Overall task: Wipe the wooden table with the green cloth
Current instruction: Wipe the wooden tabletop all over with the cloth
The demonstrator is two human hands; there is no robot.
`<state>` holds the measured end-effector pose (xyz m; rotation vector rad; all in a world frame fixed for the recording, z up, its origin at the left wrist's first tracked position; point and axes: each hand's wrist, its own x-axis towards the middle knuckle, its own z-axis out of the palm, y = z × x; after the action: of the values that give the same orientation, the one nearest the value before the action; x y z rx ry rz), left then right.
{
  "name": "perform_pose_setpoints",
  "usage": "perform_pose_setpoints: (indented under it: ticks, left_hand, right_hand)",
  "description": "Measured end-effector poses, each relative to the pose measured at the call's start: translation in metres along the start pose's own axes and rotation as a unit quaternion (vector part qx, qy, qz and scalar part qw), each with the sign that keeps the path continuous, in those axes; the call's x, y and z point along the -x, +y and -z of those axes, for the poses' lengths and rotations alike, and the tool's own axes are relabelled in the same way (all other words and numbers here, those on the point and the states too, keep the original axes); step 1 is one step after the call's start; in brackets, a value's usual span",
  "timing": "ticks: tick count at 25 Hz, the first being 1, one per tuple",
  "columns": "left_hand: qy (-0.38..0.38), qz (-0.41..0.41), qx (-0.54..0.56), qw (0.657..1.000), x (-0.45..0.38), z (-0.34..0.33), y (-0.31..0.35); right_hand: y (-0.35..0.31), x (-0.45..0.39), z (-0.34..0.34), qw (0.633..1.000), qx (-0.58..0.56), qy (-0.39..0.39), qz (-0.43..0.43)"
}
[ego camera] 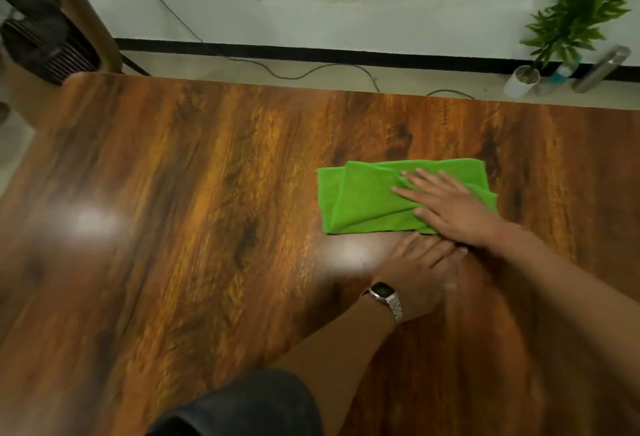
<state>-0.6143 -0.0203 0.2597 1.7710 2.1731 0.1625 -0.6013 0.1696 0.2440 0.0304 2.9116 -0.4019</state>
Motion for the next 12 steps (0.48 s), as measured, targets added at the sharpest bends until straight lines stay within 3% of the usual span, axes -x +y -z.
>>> perform_pose_setpoints:
  ticks: [3,5,9,12]
  left_hand:
    - [-0.012,-0.007,0.013,1.0,0.01,0.003,-0.003]
    - [-0.008,-0.037,0.047,0.998,0.027,0.003,-0.016]
    - [0.061,-0.018,0.131,0.989,0.083,0.01,-0.085]
    - [0.091,0.051,0.152,0.983,0.134,0.026,-0.165]
  right_hand:
    - [0.05,0.034,0.01,0.989,0.007,0.04,-0.143]
    - [0.057,0.028,0.01,0.963,-0.005,0.077,-0.259]
    - [0.006,-0.059,0.007,0.853,-0.048,0.171,-0.491]
    - [-0.048,-0.141,0.014,0.815,-0.085,0.187,-0.542]
